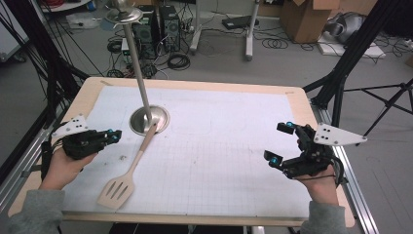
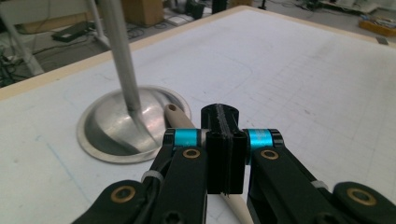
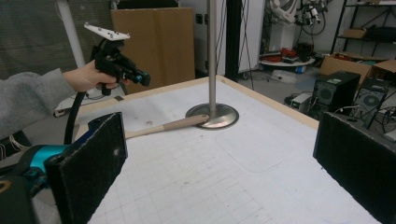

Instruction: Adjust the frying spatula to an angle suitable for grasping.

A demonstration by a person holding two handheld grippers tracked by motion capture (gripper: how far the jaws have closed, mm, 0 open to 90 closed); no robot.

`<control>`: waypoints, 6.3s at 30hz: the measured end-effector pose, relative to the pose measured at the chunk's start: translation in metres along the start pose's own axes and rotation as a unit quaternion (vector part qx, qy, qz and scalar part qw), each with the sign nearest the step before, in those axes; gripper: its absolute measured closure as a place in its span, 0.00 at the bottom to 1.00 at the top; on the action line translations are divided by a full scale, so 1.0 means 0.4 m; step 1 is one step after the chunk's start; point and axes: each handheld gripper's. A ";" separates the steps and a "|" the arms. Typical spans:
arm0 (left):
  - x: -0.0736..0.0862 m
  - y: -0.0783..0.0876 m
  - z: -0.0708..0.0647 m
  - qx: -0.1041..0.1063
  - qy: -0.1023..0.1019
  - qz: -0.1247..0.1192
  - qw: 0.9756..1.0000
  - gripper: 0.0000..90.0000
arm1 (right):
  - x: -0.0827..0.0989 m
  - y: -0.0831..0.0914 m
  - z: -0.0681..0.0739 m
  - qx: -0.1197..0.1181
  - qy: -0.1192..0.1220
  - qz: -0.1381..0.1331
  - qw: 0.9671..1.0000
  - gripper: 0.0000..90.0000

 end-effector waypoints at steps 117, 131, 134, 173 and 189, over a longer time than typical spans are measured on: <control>0.008 -0.156 -0.084 0.135 -0.093 0.082 0.983 0.99 | 0.032 0.013 0.006 0.021 -0.001 0.035 0.999 0.02; -0.033 -0.248 -0.099 0.093 -0.068 0.119 0.986 0.99 | 0.033 0.013 0.009 0.019 -0.002 0.035 0.999 0.02; -0.030 -0.260 -0.094 0.086 -0.065 0.128 0.986 0.99 | 0.033 0.013 0.009 0.019 -0.004 0.035 0.999 0.02; 0.006 -0.320 -0.088 0.064 -0.068 0.174 0.980 0.99 | 0.040 0.019 0.009 0.021 -0.006 0.040 0.999 0.02; 0.002 -0.331 -0.113 0.107 -0.086 0.168 0.976 0.99 | 0.042 0.019 0.008 0.021 -0.007 0.041 0.999 0.02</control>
Point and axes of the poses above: each handheld gripper's, and its own axes: y roughly backward along the jaws, x roughly out of its underside, z roughly to its left, and after that the axes turned 13 degrees about -y, right-handed
